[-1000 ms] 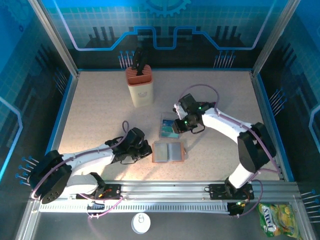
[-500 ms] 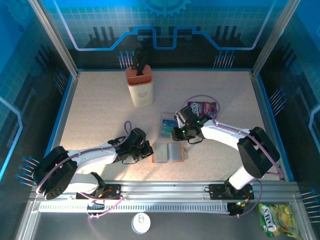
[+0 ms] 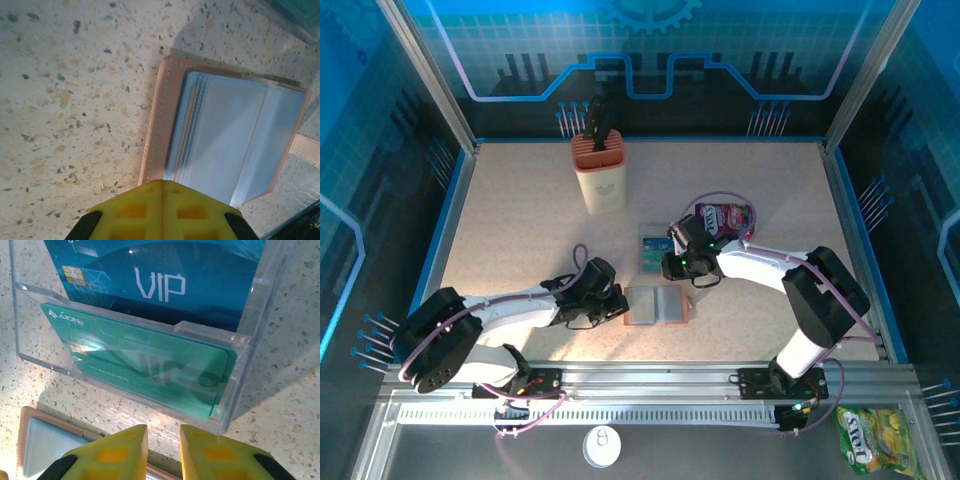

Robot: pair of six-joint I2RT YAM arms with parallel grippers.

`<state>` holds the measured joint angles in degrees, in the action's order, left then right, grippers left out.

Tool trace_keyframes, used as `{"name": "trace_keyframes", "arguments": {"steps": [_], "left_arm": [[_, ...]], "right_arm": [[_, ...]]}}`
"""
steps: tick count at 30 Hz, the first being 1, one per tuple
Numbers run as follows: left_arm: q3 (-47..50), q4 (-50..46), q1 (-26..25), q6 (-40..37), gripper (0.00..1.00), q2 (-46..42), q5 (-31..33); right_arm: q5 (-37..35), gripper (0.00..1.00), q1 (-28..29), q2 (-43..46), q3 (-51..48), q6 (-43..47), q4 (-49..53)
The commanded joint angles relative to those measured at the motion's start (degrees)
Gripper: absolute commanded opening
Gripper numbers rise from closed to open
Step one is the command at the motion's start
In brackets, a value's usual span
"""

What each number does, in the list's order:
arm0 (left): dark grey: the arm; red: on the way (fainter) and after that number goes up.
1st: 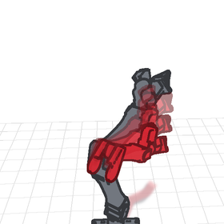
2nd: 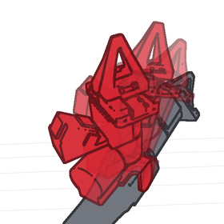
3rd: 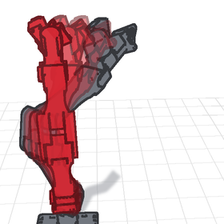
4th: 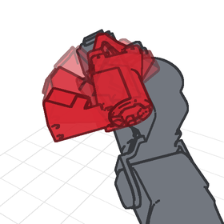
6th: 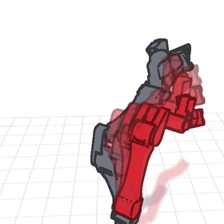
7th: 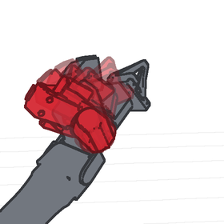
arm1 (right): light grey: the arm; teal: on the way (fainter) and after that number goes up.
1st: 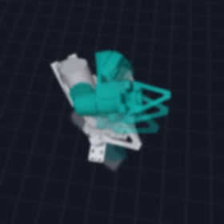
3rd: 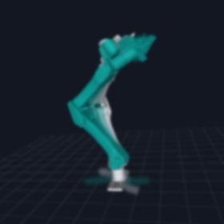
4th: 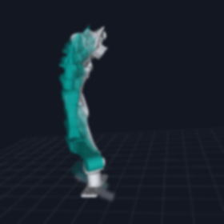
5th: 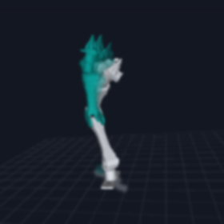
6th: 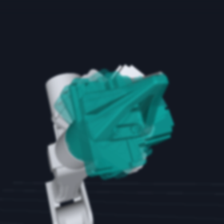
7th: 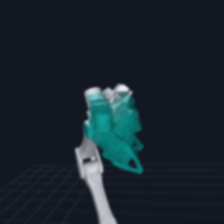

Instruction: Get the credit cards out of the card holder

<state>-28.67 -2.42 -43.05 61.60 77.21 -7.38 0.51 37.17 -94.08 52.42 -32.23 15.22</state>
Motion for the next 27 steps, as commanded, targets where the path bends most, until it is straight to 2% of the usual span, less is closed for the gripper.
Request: {"name": "trace_keyframes", "arguments": {"steps": [1, 10, 16, 20, 27], "left_arm": [[-0.88, 0.31, -0.56, 0.92, 0.01, 0.31, -0.71], [-0.82, -0.44, -0.85, 0.54, 0.0, 1.26, -0.28], [-1.24, -2.04, -0.9, -0.13, 0.0, 1.87, 0.59], [-1.09, -2.4, -1.07, -0.09, 0.0, 2.17, 0.87], [-0.69, -2.24, -1.5, 0.35, 0.0, 2.24, 0.96]], "right_arm": [[0.8, 0.23, 0.69, 1.57, -0.55, -1.21, -1.17], [2.75, 0.24, 3.07, 8.13, -3.43, -2.95, 0.66], [9.34, 0.26, 4.92, 10.97, -6.12, -4.86, -2.53], [11.24, 0.27, 5.93, 10.53, -6.78, -9.42, -1.18], [15.8, 0.31, 8.47, 8.94, -8.92, -14.07, -5.57]]}}
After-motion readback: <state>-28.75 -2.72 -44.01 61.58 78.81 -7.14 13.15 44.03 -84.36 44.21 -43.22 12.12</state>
